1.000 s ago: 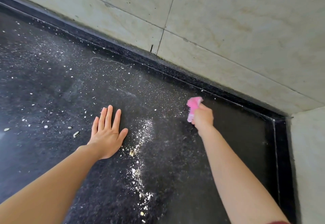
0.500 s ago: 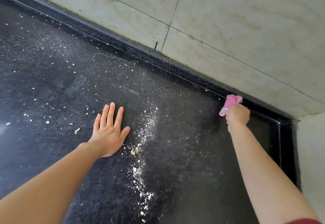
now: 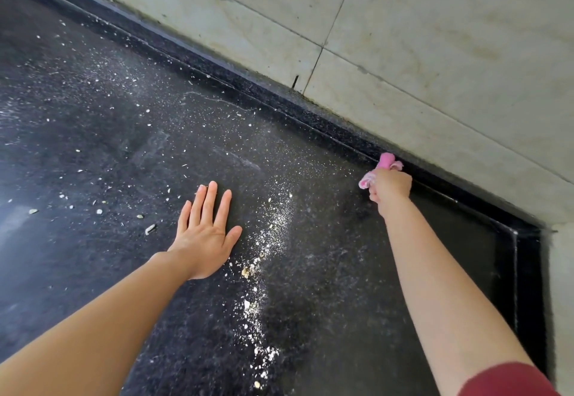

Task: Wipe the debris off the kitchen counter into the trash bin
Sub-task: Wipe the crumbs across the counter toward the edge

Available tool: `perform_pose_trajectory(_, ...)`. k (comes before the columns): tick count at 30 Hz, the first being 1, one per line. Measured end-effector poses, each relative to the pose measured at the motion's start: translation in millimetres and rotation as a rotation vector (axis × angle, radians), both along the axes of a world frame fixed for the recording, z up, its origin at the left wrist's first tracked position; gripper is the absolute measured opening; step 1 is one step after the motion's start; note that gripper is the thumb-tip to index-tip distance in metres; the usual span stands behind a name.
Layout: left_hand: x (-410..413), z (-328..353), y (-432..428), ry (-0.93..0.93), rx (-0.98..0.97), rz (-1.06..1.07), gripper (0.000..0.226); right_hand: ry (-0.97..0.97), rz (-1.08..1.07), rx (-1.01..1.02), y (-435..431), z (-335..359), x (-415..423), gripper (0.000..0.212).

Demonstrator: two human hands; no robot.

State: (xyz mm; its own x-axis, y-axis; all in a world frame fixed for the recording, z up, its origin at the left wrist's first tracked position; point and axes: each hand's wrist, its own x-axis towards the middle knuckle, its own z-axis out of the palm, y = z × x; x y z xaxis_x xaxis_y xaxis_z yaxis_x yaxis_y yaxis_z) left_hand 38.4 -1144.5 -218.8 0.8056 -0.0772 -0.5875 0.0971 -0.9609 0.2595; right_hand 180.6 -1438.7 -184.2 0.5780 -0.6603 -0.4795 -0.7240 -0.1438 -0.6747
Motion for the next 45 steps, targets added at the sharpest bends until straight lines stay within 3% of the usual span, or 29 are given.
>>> perform_pose_trajectory(3, 0, 1, 0, 0.0, -0.012, 0.002, 0.066, 0.056, -0.026, 0.073, -22, 14, -5, 0.015)
perform_pose_trajectory(7, 1, 1, -1, 0.004, -0.011, -0.004, 0.066, 0.01, 0.041, -0.084, -16, 10, -7, 0.016)
perform_pose_trajectory(10, 0, 0, 0, -0.002, -0.013, 0.001, 0.066, 0.004, 0.16, -0.134, -10, -27, 8, 0.034)
perform_pose_trajectory(13, 0, 0, 0, 0.003, -0.018, -0.004, 0.067, 0.017, 0.224, -0.039, 10, 2, 2, 0.012)
perform_pose_trajectory(17, 0, 0, 1, -0.004, -0.021, 0.0, 0.067, 0.028, 0.255, -0.026, -4, 22, -6, 0.02)
perform_pose_trajectory(20, 0, 1, 0, -0.006, -0.026, -0.006, 0.067, 0.074, 0.37, -0.11, 6, 10, 1, 0.037)
perform_pose_trajectory(23, 0, 0, 1, -0.002, -0.03, -0.005, 0.067, 0.093, 0.528, -0.041, 19, 13, 11, 0.05)
perform_pose_trajectory(26, 0, 0, 2, -0.008, -0.03, -0.004, 0.067, 0.032, 0.517, -0.229, 18, 11, 17, 0.048)
perform_pose_trajectory(28, 0, 0, 1, -0.012, -0.031, -0.008, 0.067, 0.057, 0.642, -0.315, 23, 2, 12, 0.048)
perform_pose_trajectory(30, 0, 0, 2, -0.011, -0.032, -0.011, 0.067, 0.089, 0.766, -0.253, 32, -1, 13, 0.052)
perform_pose_trajectory(33, 0, -1, 2, -0.009, -0.033, -0.013, 0.067, 0.08, 0.703, -0.108, 35, 4, 24, 0.056)
perform_pose_trajectory(35, 0, -1, 2, -0.014, -0.031, -0.008, 0.067, 0.036, 0.652, -0.269, 38, -1, 28, 0.047)
perform_pose_trajectory(38, -1, -1, 1, -0.016, -0.026, -0.012, 0.067, 0.038, 0.748, -0.392, 76, -9, 15, 0.04)
perform_pose_trajectory(40, 0, 0, 2, -0.013, -0.029, -0.008, 0.067, -0.006, 0.873, -0.295, 110, -9, 5, 0.039)
perform_pose_trajectory(43, 0, 1, 2, -0.013, -0.033, -0.007, 0.068, -0.013, 0.955, 0.013, 132, -2, -5, 0.041)
perform_pose_trajectory(45, -1, 1, 2, -0.01, -0.034, -0.01, 0.068, -0.001, 0.963, 0.085, 121, -1, -10, 0.03)
